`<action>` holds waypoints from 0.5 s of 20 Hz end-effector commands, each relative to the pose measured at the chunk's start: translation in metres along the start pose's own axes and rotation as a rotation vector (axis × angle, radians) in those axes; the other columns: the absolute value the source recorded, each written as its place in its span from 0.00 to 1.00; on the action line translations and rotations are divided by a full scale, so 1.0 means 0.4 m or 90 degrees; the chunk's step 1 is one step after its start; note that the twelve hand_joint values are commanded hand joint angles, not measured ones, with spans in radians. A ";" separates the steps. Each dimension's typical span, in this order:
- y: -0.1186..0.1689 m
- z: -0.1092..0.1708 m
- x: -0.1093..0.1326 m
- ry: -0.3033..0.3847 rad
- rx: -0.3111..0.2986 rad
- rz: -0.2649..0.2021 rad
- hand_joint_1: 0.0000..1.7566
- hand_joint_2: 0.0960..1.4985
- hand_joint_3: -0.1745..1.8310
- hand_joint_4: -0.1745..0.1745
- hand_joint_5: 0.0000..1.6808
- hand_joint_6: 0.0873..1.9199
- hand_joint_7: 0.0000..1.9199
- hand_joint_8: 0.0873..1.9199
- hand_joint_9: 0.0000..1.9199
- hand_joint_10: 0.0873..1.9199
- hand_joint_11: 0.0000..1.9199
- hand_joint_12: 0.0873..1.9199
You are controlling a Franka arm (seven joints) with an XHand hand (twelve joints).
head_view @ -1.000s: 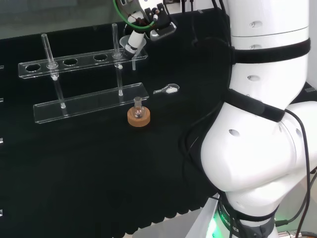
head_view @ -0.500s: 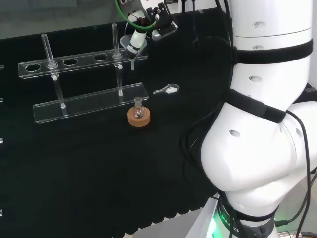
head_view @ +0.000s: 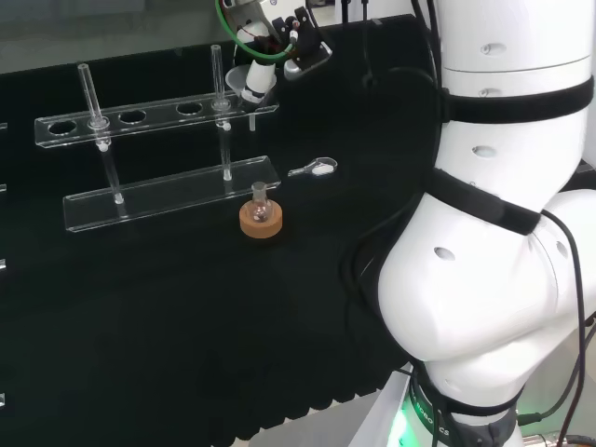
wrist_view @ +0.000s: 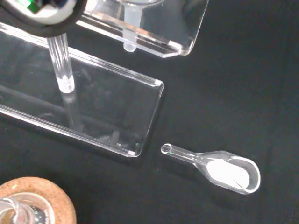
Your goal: Pick up the funnel from the transparent funnel stand.
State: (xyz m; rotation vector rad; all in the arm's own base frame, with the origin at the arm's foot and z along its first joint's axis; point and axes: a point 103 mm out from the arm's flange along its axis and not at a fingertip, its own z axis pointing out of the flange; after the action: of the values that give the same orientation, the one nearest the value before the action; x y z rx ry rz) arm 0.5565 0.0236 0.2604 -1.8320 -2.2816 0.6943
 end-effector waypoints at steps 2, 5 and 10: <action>-0.024 -0.042 0.014 -0.063 -0.034 0.017 0.53 0.44 0.41 0.53 0.41 0.19 0.33 0.29 0.53 0.18 0.29 0.69; -0.038 -0.059 0.014 -0.071 -0.033 0.021 0.53 0.44 0.42 0.54 0.41 0.27 0.33 0.29 0.54 0.17 0.29 0.67; -0.084 -0.111 0.010 -0.080 -0.016 0.030 0.54 0.44 0.43 0.54 0.41 0.31 0.35 0.30 0.55 0.17 0.31 0.65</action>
State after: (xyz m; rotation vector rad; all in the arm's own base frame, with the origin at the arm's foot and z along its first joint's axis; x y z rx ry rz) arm 0.5463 0.0332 0.2983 -1.9042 -2.3501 0.7917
